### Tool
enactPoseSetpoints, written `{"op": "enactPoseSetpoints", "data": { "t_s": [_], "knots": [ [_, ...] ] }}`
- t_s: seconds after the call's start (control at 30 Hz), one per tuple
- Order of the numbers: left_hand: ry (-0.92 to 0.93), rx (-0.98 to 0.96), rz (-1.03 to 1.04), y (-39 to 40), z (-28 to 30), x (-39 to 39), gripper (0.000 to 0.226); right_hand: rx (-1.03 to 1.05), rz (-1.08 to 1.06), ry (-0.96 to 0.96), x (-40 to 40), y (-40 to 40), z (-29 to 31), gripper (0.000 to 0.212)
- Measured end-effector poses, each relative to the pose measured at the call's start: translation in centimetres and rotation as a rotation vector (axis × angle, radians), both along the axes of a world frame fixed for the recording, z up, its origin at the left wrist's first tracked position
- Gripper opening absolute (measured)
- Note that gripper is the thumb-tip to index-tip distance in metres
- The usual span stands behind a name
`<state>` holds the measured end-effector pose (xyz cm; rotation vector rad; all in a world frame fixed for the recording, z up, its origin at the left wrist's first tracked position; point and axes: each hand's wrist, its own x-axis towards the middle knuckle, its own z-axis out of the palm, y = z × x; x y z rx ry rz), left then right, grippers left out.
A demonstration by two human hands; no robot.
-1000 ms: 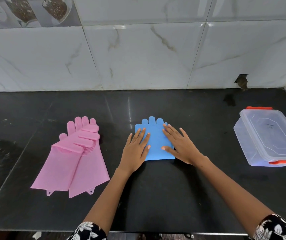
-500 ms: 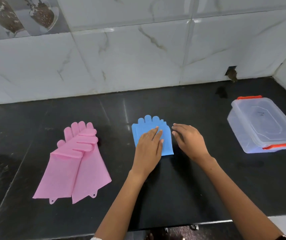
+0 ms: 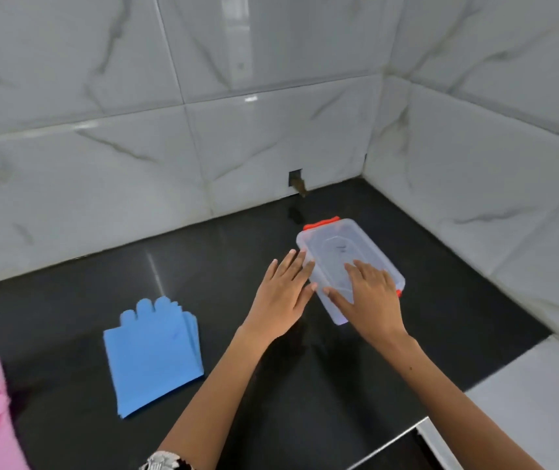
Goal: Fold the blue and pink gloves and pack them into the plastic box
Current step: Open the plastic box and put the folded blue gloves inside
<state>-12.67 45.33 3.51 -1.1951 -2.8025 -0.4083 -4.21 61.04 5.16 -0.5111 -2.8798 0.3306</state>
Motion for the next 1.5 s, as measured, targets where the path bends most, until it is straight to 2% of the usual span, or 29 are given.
{"op": "enactPoseSetpoints", "data": {
  "t_s": [0.13, 0.27, 0.6, 0.73, 0.8, 0.87, 0.97, 1.07, 1.17, 1.27, 1.37, 1.5],
  "knots": [
    [-0.048, -0.09, -0.025, 2.4, -0.4, -1.8, 0.054, 0.045, 0.098, -0.108, -0.2, 1.5, -1.2, 0.067],
    [-0.023, 0.058, 0.006, 2.0, 0.0, -1.3, 0.044, 0.089, 0.22, -0.062, -0.4, 2.7, -1.3, 0.06],
    [-0.047, 0.142, 0.247, -4.7, -0.9, 6.4, 0.026, -0.122, 0.764, -0.081, -1.2, 3.5, -0.6, 0.05],
    [-0.077, 0.172, 0.306, -5.2, -1.1, 9.7, 0.021, -0.138, 0.88, -0.059, -0.4, 2.0, -1.0, 0.048],
    [-0.06, 0.173, 0.302, -5.2, -1.1, 10.3, 0.023, -0.21, 0.863, -0.017, 0.2, 1.9, -1.2, 0.043],
    [-0.074, 0.184, 0.301, -5.2, -0.8, 10.3, 0.022, -0.374, 0.776, 0.107, 0.7, 2.0, -1.3, 0.033],
    [-0.113, 0.204, 0.29, -5.3, -0.8, 9.9, 0.021, -0.566, 0.458, 0.326, 0.8, 1.9, -1.4, 0.03],
    [-0.122, 0.224, 0.281, -5.4, -0.8, 9.4, 0.024, -0.721, 0.1, 0.232, -0.1, 1.4, -1.1, 0.044],
    [-0.152, 0.24, 0.287, -5.5, -0.8, 9.2, 0.026, -0.858, 0.061, 0.197, -0.8, 1.0, -1.1, 0.027],
    [-0.173, 0.249, 0.308, -5.4, -0.8, 9.2, 0.028, -0.839, 0.019, 0.216, -1.1, 0.9, -1.0, 0.01],
    [-0.177, 0.245, 0.323, -5.2, -0.7, 9.2, 0.03, -0.768, 0.013, 0.211, -1.4, 1.0, -1.0, 0.011],
    [-0.162, 0.234, 0.333, -5.0, -0.5, 9.3, 0.037, -0.545, 0.055, 0.194, -1.6, 0.5, -1.3, 0.017]
  ]
}}
